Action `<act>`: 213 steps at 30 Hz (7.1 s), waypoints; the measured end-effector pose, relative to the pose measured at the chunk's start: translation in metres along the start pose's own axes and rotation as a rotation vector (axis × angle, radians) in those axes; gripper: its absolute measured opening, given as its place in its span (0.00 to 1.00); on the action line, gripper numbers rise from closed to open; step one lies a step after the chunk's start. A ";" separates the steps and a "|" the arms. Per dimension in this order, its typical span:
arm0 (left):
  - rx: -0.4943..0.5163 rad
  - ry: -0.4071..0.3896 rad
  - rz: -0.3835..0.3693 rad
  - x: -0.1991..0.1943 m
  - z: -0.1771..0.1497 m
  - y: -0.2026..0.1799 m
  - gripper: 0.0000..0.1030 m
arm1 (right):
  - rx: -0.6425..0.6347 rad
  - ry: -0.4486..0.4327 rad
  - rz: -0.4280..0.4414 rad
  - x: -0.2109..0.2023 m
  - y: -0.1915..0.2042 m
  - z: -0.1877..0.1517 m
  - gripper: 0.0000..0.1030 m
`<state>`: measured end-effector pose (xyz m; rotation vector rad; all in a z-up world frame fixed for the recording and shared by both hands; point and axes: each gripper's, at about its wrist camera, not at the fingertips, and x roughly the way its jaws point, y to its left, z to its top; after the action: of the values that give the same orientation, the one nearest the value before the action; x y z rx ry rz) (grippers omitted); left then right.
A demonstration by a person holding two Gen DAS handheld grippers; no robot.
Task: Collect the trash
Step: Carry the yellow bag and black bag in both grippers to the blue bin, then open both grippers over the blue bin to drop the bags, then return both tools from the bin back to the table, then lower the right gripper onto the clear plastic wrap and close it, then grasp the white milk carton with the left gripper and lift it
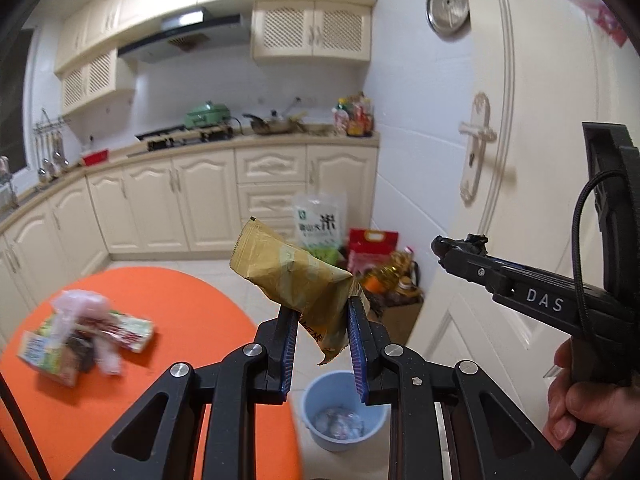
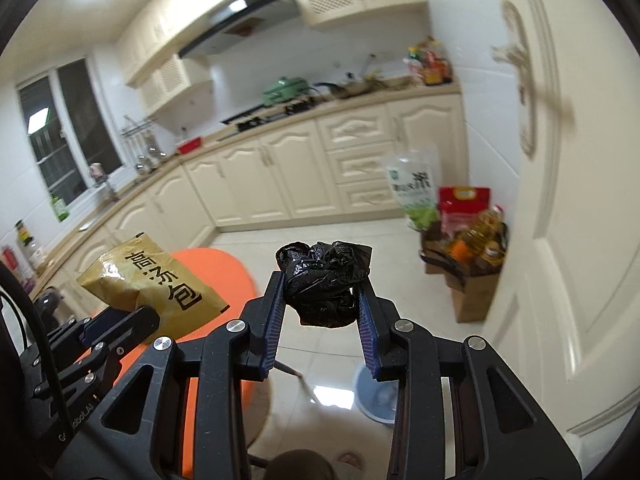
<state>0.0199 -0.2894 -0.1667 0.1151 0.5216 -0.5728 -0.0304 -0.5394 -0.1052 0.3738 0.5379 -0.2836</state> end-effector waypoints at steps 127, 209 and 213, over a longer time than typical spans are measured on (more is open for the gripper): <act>-0.367 -0.085 0.504 -0.186 -0.019 0.161 0.99 | -0.352 0.001 0.128 -0.026 0.323 -0.066 1.00; -0.403 0.186 0.319 0.168 0.123 0.357 0.43 | -0.252 0.385 0.291 0.171 0.255 -0.099 0.18; -0.384 0.156 0.316 0.138 0.114 0.330 0.43 | -0.249 0.355 0.292 0.145 0.251 -0.099 0.18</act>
<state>0.3481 -0.1078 -0.1497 -0.1230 0.7405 -0.1493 0.1352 -0.2974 -0.1948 0.2558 0.8468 0.1356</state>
